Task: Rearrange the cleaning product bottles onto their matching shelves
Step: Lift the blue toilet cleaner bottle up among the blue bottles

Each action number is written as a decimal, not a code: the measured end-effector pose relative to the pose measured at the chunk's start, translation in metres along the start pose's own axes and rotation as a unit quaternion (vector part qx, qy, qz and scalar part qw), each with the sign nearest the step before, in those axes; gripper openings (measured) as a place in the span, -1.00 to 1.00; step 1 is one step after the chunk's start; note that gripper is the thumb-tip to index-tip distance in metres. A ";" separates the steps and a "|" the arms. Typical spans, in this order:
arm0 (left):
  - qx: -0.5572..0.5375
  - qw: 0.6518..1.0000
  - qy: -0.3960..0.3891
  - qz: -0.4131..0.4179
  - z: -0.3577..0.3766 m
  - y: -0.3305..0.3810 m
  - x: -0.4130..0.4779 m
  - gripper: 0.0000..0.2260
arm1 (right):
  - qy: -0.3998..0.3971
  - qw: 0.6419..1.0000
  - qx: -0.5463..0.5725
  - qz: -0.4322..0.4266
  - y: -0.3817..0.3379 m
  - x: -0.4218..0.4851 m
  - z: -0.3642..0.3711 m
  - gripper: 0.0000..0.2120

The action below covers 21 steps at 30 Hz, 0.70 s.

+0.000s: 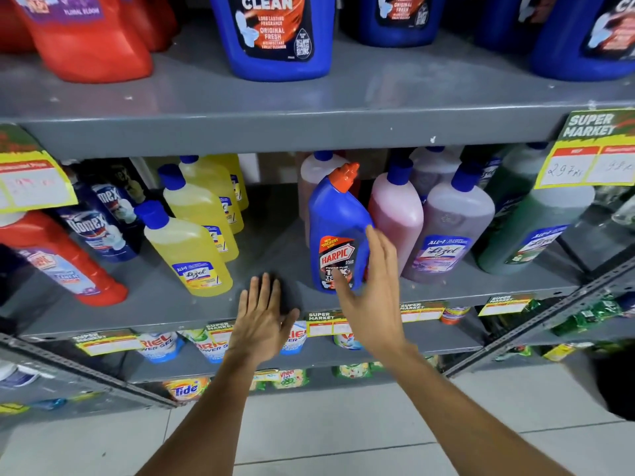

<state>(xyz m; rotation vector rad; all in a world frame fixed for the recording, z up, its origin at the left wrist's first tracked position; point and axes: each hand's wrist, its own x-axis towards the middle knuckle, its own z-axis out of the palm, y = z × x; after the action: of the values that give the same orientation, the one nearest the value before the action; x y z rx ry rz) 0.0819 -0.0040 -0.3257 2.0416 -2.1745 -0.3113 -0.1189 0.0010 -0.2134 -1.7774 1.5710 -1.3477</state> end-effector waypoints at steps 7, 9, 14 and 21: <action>0.001 0.999 -0.039 -0.014 0.001 -0.012 0.001 -0.32 | -0.037 0.973 -0.228 -0.016 -0.032 0.060 0.014 -0.06; 0.000 0.999 -0.040 -0.015 0.002 -0.013 0.001 -0.32 | -0.016 0.975 -0.220 -0.012 -0.033 0.055 0.016 -0.10; -0.005 1.000 -0.022 -0.014 0.005 -0.015 0.002 -0.31 | -0.001 0.997 -0.080 0.005 -0.020 0.033 0.012 -0.17; -0.008 1.000 -0.005 -0.008 0.005 -0.015 0.001 -0.33 | -0.045 0.996 -0.008 0.076 0.002 0.017 -0.001 -0.22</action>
<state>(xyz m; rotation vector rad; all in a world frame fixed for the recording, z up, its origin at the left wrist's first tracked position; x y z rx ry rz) 0.0949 -0.0053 -0.3345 2.0550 -2.1562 -0.3408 -0.1226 -0.0149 -0.2074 -1.6674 1.6348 -1.1715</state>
